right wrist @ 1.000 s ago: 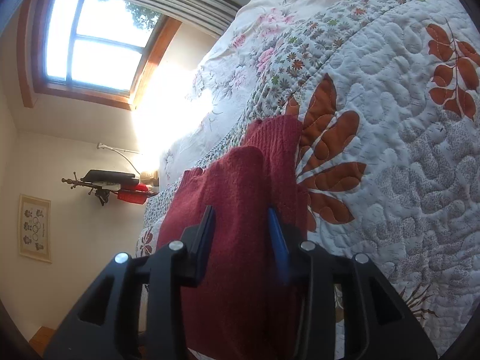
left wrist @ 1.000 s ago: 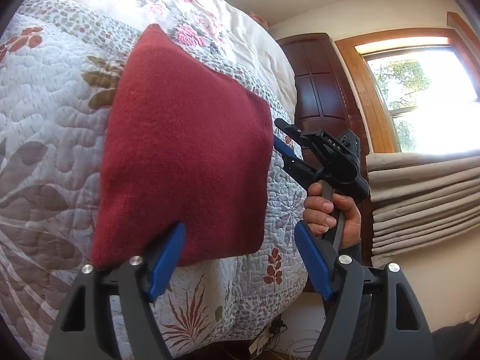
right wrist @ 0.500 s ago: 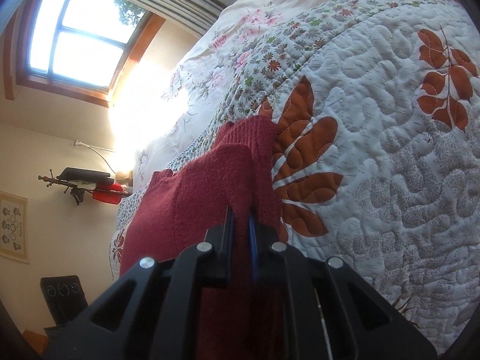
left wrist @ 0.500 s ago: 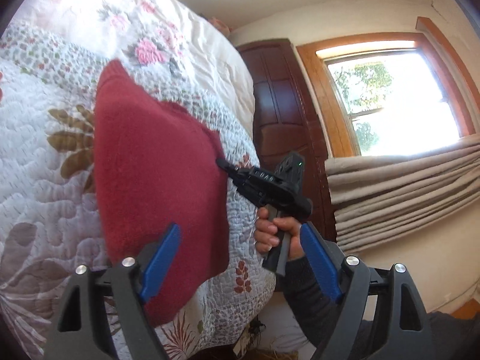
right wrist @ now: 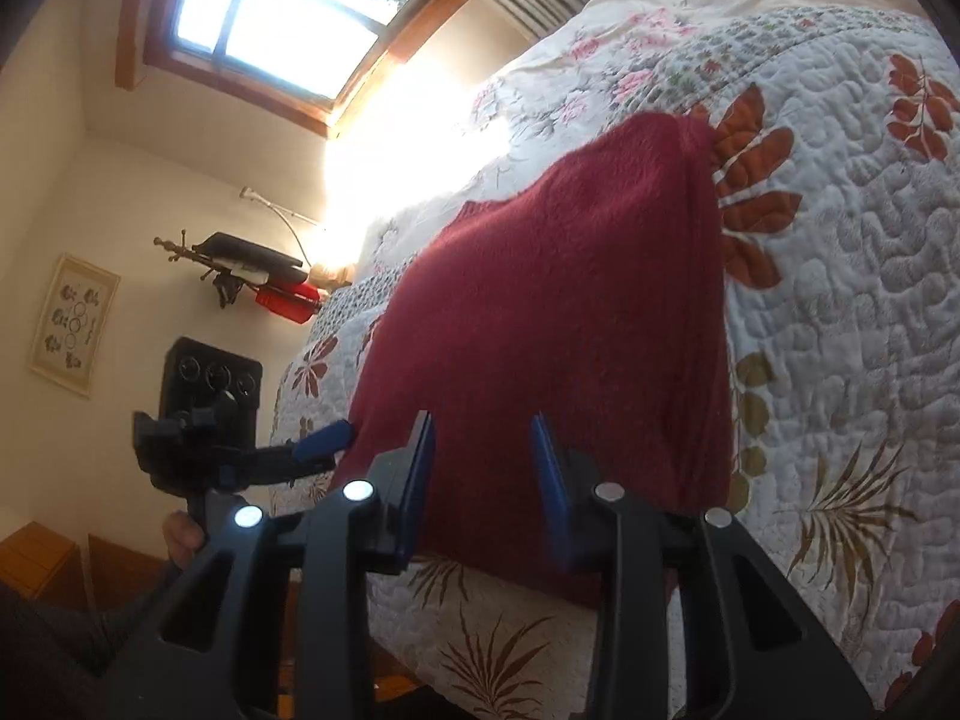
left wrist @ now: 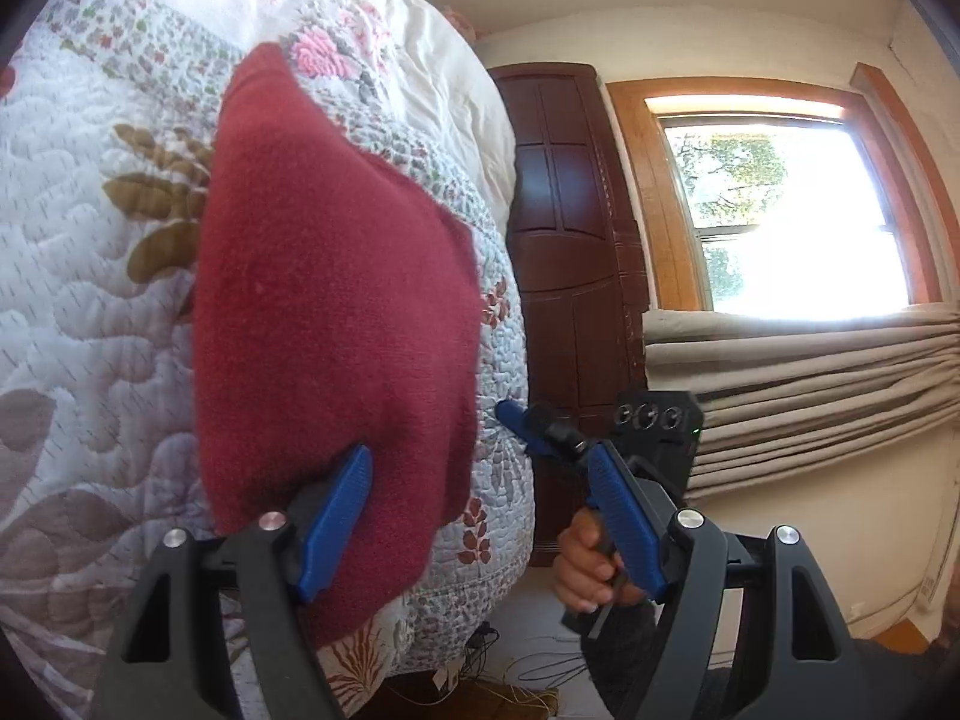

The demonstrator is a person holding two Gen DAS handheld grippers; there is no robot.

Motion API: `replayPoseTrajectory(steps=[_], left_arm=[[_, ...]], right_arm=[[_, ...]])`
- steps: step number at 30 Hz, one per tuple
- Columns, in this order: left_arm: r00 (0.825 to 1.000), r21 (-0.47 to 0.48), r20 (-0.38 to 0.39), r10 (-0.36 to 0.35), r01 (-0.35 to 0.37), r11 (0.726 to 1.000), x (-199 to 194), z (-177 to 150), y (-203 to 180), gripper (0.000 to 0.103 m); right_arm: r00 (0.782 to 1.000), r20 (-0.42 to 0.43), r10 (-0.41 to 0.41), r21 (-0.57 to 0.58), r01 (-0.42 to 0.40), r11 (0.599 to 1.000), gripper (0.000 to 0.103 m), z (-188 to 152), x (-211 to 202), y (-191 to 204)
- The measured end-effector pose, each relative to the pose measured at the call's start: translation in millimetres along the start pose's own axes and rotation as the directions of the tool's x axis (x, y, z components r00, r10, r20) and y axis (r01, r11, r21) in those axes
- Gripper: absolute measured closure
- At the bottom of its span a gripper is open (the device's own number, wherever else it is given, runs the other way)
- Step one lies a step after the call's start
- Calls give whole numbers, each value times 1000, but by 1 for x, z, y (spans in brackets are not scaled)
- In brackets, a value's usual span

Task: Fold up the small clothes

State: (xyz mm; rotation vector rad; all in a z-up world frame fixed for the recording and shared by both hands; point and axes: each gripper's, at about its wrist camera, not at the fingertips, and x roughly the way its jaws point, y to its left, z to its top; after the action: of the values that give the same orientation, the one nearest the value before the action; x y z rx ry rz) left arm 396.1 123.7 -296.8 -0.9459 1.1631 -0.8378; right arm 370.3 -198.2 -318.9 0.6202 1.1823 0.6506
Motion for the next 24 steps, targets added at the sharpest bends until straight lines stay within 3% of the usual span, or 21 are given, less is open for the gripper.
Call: replayPoseTrajectory(steps=[2, 4, 6, 8, 12, 14, 15, 16, 18, 21, 24], left_arm=[[999, 18, -36, 23, -22, 1000, 6, -7, -6, 27], [988, 3, -99, 122, -122, 993, 21, -13, 7, 27], [976, -29, -123, 179, -184, 982, 26, -19, 25, 28], [977, -58, -107, 183, -190, 980, 21, -22, 33, 31], [962, -7, -102, 255, -257, 966, 26, -27, 24, 31], [955, 37, -101, 278, -275, 961, 27, -30, 8, 31], [959, 51, -93, 268, -264, 963, 24, -32, 0, 30], [965, 56, -80, 250, -246, 968, 17, -32, -6, 28], [976, 50, -28, 216, -214, 975, -1, -34, -17, 23], [974, -9, 73, 212, -212, 977, -36, -34, -8, 15], [966, -135, 111, 234, -219, 966, -58, -25, 24, 13]], right_arm=[[997, -54, -59, 41, 61, 997, 75, -10, 15, -18], [994, -80, -79, 81, 85, 993, 96, -17, 20, -37], [993, -90, -75, 92, 84, 992, 98, -20, 14, -44], [991, -101, -89, 76, 97, 992, 98, -22, 10, -42], [991, -99, -87, 57, 93, 994, 95, -20, -5, -38], [998, -44, -51, 71, 54, 996, 84, -7, -22, -36], [999, -12, -39, 88, 40, 995, 67, 3, -30, -39], [999, 18, -28, 113, 26, 993, 41, 14, -35, -45], [999, 50, 14, 171, -23, 985, 9, 38, -36, -64], [992, 8, 124, 281, -121, 952, 8, 73, -14, -106], [972, -51, 229, 300, -204, 932, 8, 100, 15, -124]])
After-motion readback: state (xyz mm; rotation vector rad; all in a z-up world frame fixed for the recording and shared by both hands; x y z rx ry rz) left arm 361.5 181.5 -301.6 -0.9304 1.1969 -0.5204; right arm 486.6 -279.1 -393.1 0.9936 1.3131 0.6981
